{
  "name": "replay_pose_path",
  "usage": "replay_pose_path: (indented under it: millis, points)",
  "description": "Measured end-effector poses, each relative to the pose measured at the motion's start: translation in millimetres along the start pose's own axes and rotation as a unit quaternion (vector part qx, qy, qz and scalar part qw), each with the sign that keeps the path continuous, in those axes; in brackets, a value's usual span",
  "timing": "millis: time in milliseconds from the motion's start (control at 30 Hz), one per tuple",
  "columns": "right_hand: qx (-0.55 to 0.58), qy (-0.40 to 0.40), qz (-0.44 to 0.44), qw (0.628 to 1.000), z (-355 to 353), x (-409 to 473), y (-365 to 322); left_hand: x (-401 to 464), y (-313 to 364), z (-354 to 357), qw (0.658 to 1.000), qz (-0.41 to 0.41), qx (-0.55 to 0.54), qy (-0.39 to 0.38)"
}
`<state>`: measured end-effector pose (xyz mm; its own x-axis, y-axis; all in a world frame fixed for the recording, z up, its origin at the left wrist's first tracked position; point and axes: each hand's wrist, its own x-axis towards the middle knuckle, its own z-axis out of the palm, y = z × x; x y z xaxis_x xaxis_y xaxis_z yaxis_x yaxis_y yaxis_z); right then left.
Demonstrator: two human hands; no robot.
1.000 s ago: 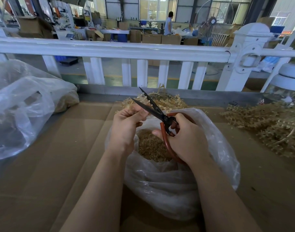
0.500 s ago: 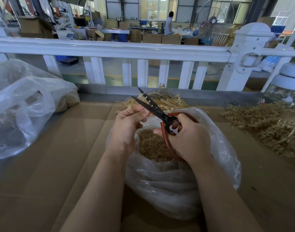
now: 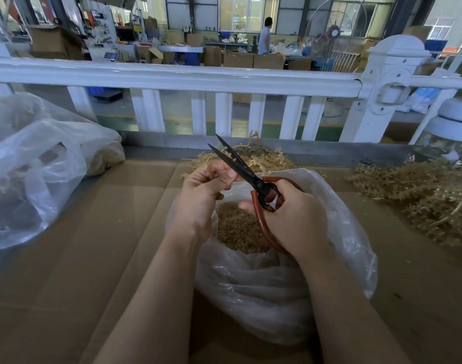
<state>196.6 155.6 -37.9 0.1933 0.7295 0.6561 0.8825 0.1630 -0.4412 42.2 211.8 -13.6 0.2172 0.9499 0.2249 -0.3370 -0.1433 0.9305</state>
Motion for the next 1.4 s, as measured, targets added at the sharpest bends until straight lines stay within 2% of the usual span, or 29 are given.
replay_pose_path:
  millis: [233,400,700,833,967,1400]
  points:
    - [-0.016,-0.001,0.013,1.0,0.2,0.4,1.4,0.7,-0.2,-1.2,1.0,0.006,0.01,-0.008]
    - [-0.013,-0.002,-0.002,1.0,1.0,0.0,3.3,2.2,-1.0,-1.6,0.995,0.001,-0.095,0.012]
    - [-0.004,0.0,-0.004,1.0,1.0,-0.1,5.2,2.0,-2.6,-3.2,0.998,0.046,-0.046,0.027]
    - [-0.03,-0.001,-0.006,1.0,-0.7,0.5,4.9,0.0,-2.3,-0.9,0.997,0.072,-0.001,0.005]
    - [-0.047,0.004,-0.005,0.999,-2.7,2.2,2.3,0.0,-2.4,1.1,0.997,0.069,0.039,0.024]
    - [-0.016,0.001,0.01,1.0,-0.5,0.5,2.4,-0.1,-1.4,3.7,0.998,0.062,0.012,0.014]
